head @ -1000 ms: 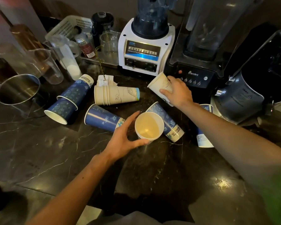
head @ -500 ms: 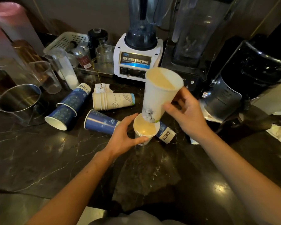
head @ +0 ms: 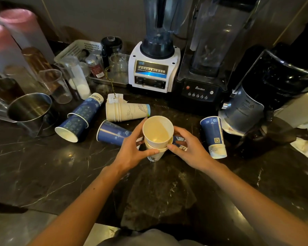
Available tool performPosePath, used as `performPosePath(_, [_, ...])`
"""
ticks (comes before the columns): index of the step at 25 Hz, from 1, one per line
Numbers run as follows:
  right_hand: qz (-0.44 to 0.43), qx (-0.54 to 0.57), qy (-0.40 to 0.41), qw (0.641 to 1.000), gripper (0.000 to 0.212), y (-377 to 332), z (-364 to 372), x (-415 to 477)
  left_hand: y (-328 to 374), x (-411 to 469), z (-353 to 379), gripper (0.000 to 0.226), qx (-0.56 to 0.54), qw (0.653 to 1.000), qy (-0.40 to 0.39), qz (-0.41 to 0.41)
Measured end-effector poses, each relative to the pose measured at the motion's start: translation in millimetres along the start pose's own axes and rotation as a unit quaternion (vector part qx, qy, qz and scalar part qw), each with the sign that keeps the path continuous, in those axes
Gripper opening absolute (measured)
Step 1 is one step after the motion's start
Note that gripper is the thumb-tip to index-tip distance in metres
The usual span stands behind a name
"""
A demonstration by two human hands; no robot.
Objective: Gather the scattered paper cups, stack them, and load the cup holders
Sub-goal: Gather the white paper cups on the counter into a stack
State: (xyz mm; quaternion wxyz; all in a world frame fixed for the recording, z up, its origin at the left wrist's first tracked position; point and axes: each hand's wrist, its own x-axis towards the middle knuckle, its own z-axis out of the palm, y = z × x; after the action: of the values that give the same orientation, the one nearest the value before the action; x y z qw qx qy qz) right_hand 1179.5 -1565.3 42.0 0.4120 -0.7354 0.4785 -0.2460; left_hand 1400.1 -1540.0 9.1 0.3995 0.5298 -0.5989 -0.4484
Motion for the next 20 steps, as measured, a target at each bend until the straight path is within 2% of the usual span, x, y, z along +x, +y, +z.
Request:
performPosePath(4, [-0.014, 0.038, -0.027, 0.999, 0.076, -3, -2, 2, 0, -8, -5, 0.098, 0.024, 1.0, 0.01, 0.004])
performPosePath(8, [-0.028, -0.023, -0.048, 0.998, 0.064, -5, 4, 11, -6, -13, -10, 0.083, 0.044, 0.998, 0.03, 0.016])
performPosePath(10, [-0.011, 0.011, -0.067, 0.998, 0.068, -7, 8, 18, -7, -17, -16, 0.08, 0.05, 0.998, 0.049, -0.002])
performPosePath(12, [0.011, 0.055, -0.057, 0.997, 0.067, -12, 4, 30, -8, -20, -20, 0.08, 0.046, 0.997, 0.062, -0.009])
performPosePath(14, [0.018, 0.053, -0.037, 0.998, 0.062, -19, 3, 53, -12, -24, -28, 0.08, 0.035, 0.996, 0.077, -0.021])
performPosePath(16, [0.011, 0.019, -0.029, 0.999, 0.06, -19, 6, 83, -14, -29, -33, 0.082, 0.03, 0.996, 0.085, -0.025])
performPosePath(20, [-0.014, -0.124, -0.093, 0.988, 0.064, -25, 25, 158, -16, -35, -44, 0.082, 0.042, 0.99, 0.129, -0.039])
